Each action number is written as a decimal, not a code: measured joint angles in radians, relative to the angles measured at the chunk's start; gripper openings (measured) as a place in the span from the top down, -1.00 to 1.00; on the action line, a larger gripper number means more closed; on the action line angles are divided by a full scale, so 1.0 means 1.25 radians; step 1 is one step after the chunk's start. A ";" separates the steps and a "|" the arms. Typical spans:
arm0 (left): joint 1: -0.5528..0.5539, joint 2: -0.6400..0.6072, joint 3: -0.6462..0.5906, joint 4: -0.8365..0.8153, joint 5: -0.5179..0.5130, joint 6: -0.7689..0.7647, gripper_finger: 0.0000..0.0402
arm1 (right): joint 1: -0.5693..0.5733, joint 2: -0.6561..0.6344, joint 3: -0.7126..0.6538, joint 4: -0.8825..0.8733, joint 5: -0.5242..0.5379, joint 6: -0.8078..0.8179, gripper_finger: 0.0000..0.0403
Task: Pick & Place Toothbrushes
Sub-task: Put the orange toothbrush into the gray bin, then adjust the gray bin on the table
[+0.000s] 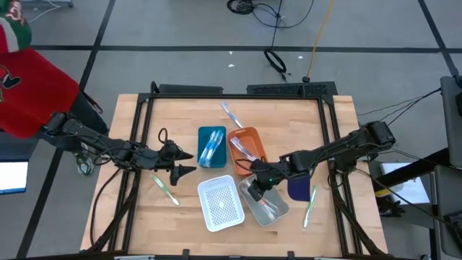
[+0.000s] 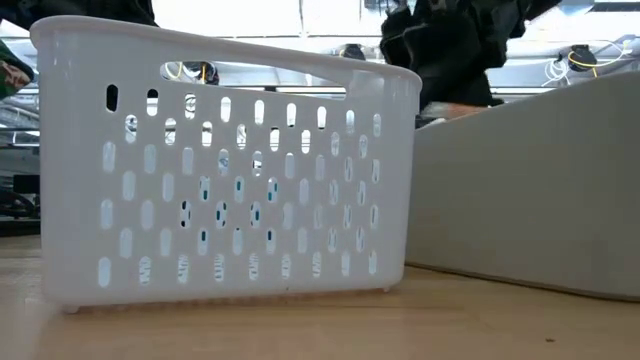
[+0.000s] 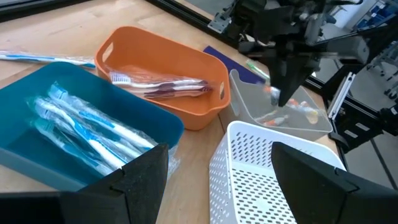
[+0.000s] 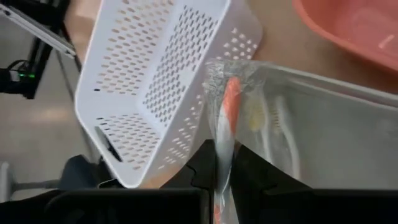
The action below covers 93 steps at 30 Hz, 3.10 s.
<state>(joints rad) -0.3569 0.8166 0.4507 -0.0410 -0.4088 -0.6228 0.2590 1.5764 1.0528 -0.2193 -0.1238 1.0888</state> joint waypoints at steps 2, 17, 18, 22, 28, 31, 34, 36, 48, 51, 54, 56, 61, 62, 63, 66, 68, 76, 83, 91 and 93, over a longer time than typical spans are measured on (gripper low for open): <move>0.000 0.000 0.000 0.000 0.000 0.000 -0.42 | 0.010 -0.009 0.001 -0.020 0.029 -0.008 0.91; 0.000 0.000 0.000 0.001 0.000 -0.008 -0.42 | 0.030 0.004 0.001 -0.083 0.046 -0.104 0.88; 0.000 0.000 0.000 0.001 0.000 -0.008 -0.42 | 0.030 0.004 0.001 -0.080 0.036 -0.109 0.87; 0.000 0.000 0.000 0.001 0.000 -0.008 -0.42 | 0.030 0.004 0.001 -0.078 0.012 -0.123 0.83; 0.000 0.000 0.000 0.001 -0.002 -0.008 -0.42 | 0.030 0.004 0.001 -0.065 -0.008 -0.164 0.78; 0.000 0.000 0.000 0.001 -0.002 -0.008 -0.42 | 0.030 0.004 0.001 -0.041 -0.009 -0.176 0.70; 0.000 0.000 0.000 0.001 -0.002 -0.008 -0.42 | 0.030 0.003 0.001 -0.029 -0.020 -0.190 0.59; 0.000 0.000 0.001 0.001 -0.002 -0.008 -0.42 | 0.029 0.003 0.001 -0.037 -0.039 -0.203 0.50; 0.000 0.000 0.001 0.001 -0.002 -0.008 -0.42 | 0.029 -0.037 0.001 -0.118 -0.041 -0.226 0.41; 0.000 0.000 0.001 0.000 -0.002 -0.009 -0.42 | 0.030 -0.066 0.001 -0.191 0.003 -0.224 0.52; 0.000 0.000 0.001 0.000 -0.002 -0.011 -0.42 | 0.032 -0.098 0.001 -0.287 0.041 -0.219 0.68; 0.000 0.000 0.001 0.000 -0.002 -0.011 -0.42 | 0.037 -0.118 0.001 -0.334 0.064 -0.219 0.81; 0.000 0.000 0.001 0.000 -0.002 -0.008 -0.42 | 0.057 -0.165 0.001 -0.437 0.117 -0.190 0.96; 0.000 0.000 0.001 0.000 -0.002 -0.008 -0.42 | 0.060 -0.173 0.001 -0.463 0.124 -0.171 0.97; 0.000 0.000 0.001 0.000 -0.002 -0.008 -0.42 | 0.063 -0.181 0.000 -0.487 0.125 -0.158 0.98; 0.000 0.000 0.001 0.000 -0.002 -0.008 -0.42 | 0.081 -0.196 -0.025 -0.531 0.117 -0.120 0.99; 0.000 0.000 0.001 -0.001 -0.002 -0.007 -0.42 | 0.096 -0.197 -0.045 -0.534 0.077 -0.106 1.00; 0.000 0.000 0.001 -0.001 -0.013 -0.006 -0.42 | 0.176 -0.197 -0.098 -0.520 0.054 -0.014 1.00; 0.001 0.000 0.001 -0.001 -0.051 -0.006 -0.42 | 0.218 -0.197 -0.155 -0.418 0.035 0.060 1.00; 0.001 0.000 0.001 0.002 -0.050 -0.001 -0.42 | 0.235 -0.191 -0.193 -0.282 0.032 0.104 1.00; 0.000 0.000 0.001 0.009 -0.045 0.028 -0.42 | 0.235 -0.182 -0.193 -0.254 0.024 0.104 1.00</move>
<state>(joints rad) -0.3574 0.8169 0.4515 -0.0295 -0.4650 -0.5872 0.5522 1.3489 0.8112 -0.5370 -0.0941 1.2190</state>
